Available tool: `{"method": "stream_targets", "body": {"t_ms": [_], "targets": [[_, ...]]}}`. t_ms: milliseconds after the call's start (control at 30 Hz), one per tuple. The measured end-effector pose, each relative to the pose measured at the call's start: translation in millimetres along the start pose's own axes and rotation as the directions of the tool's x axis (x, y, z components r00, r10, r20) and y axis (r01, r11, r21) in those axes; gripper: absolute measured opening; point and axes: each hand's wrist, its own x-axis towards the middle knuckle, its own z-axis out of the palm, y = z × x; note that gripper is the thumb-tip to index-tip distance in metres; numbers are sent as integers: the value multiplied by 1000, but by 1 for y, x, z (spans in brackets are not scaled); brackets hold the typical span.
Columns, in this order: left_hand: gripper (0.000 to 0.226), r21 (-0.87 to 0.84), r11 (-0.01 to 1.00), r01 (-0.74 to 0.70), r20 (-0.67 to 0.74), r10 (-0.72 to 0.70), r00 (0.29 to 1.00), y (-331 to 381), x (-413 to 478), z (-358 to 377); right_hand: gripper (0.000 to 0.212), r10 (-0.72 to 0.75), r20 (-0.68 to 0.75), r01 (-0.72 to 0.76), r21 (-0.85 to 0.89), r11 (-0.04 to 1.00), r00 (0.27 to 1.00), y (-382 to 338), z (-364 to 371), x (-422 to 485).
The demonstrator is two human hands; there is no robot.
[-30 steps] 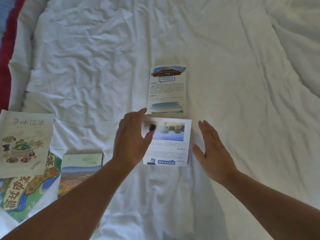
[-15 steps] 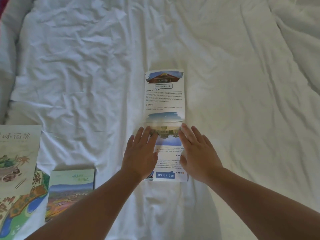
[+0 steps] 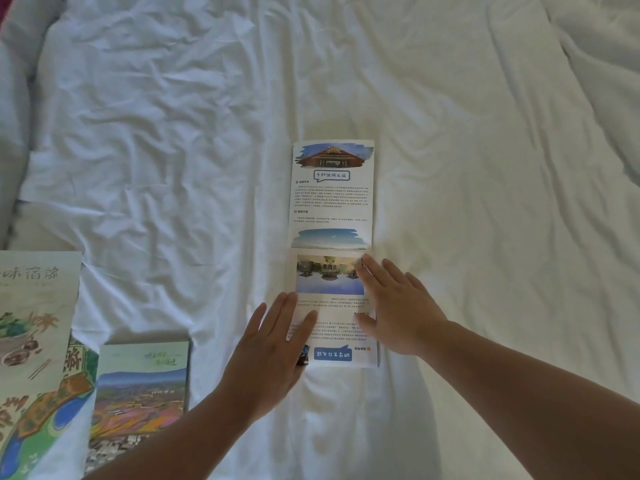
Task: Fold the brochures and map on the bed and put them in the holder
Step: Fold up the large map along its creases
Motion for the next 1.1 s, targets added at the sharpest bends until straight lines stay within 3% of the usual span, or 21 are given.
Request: {"method": "stream_targets", "body": {"t_ms": [167, 300, 400, 467, 533, 700, 900, 1100], "targets": [[73, -47, 999, 18, 6, -18, 1000, 3, -4, -2, 86, -10, -33, 12, 54, 998, 999, -1, -5, -3], [64, -269, 956, 113, 40, -107, 994, 12, -4, -8, 77, 12, -98, 4, 166, 986, 995, -8, -10, -4], [37, -497, 805, 324, 41, -351, 935, 14, 17, -18, 67, 124, -125, -84, 287, 954, 984, -15, -13, 0], [35, -577, 660, 481, 107, -523, 845, 10, 36, -23, 60, 196, -115, -140, 377, 916, 974, -20, -13, 5], [37, -622, 555, 552, 140, -614, 777, 6, 51, -27, 54, 240, -105, -163, 479, 863, 965, -23, -13, 9], [45, -673, 440, 595, 166, -694, 701, 0, 61, -33, 50, 295, -76, -205, 553, 807, 952, -24, -14, 6], [23, -755, 314, 575, 242, -682, 690, -2, 62, -50, 47, 289, -133, -163, 578, 800, 948, -22, -17, -3], [21, -867, 77, 492, 324, -663, 675, -2, 49, -58, 73, 308, -220, -101, 642, 760, 926, -17, -28, -11]]}}
